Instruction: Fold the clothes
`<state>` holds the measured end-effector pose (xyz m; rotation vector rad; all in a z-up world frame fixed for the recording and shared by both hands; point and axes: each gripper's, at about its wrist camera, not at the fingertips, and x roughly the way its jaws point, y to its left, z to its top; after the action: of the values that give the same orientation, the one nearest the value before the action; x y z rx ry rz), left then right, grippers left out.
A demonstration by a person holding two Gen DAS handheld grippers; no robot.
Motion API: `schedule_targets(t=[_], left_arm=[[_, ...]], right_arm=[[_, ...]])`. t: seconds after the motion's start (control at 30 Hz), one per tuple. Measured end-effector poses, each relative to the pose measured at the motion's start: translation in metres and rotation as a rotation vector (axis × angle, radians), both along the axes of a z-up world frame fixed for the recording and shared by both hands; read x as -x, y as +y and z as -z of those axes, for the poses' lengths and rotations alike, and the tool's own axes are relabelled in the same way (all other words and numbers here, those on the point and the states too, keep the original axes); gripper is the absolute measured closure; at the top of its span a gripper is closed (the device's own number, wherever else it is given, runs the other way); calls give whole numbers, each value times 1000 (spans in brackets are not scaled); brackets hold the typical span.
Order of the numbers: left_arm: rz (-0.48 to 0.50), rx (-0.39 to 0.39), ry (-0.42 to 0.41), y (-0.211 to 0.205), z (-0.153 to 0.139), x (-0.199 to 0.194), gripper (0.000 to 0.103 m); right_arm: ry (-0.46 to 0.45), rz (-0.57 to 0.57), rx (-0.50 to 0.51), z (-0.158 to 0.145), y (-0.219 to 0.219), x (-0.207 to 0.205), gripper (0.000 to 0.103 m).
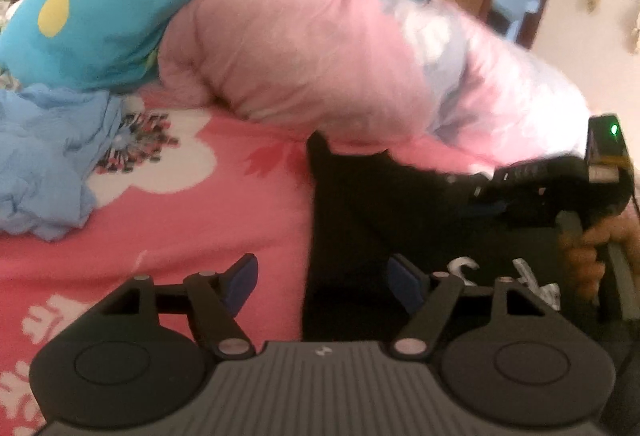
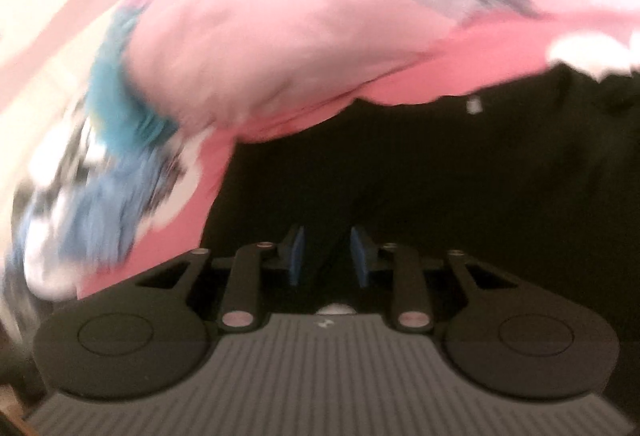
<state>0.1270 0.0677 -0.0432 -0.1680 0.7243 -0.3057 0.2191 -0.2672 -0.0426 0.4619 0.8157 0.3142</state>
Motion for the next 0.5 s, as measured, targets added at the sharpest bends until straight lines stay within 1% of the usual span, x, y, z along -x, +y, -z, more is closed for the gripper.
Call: schedule_targets(t=[0.07, 0.1, 0.23, 0.33, 0.43, 0.5], left_arm=[[2, 22, 2, -1, 3, -3, 31], [1, 26, 3, -2, 4, -4, 32], [-12, -7, -1, -3, 8, -3, 32], [-11, -42, -5, -6, 8, -2, 33], [-12, -59, -7, -8, 8, -2, 33], [-13, -62, -7, -8, 8, -2, 34]], right_arm=[[35, 51, -46, 9, -7, -18, 78], [44, 64, -53, 13, -9, -25, 78], [63, 94, -55, 24, -9, -44, 78], [61, 97, -64, 26, -8, -50, 79], [52, 77, -55, 26, -5, -51, 85], [45, 58, -49, 25, -2, -52, 99]])
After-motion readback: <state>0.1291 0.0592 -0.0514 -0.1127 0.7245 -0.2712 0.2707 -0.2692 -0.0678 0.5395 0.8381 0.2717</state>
